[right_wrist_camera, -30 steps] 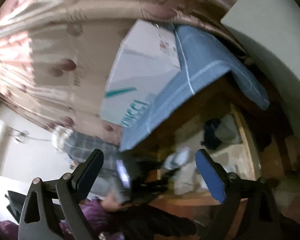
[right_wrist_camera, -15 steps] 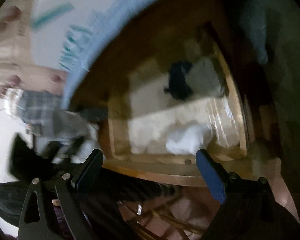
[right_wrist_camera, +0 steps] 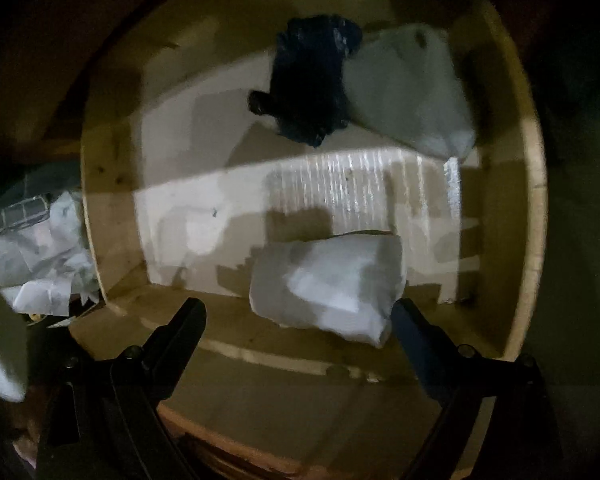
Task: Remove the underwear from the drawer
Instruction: 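Grasp the folded white cloth in the drawer with the right gripper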
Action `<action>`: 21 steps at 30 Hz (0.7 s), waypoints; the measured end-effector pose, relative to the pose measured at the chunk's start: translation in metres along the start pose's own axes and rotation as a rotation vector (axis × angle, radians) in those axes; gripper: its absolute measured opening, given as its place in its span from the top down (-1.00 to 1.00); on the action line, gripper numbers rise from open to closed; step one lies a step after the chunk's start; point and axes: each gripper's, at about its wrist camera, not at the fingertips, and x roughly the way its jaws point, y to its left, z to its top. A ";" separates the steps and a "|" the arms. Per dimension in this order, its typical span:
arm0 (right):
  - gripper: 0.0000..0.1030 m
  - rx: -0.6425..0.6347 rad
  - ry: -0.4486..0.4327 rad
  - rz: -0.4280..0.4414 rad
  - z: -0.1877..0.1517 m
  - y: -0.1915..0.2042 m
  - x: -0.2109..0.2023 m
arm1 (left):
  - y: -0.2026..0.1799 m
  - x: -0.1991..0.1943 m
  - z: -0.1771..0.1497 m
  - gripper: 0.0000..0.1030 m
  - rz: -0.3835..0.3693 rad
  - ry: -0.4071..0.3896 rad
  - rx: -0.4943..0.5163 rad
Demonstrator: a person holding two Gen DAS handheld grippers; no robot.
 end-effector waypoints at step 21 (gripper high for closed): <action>-0.05 -0.121 -0.034 -0.075 0.008 0.016 0.008 | 0.003 0.006 0.001 0.42 -0.008 0.013 -0.018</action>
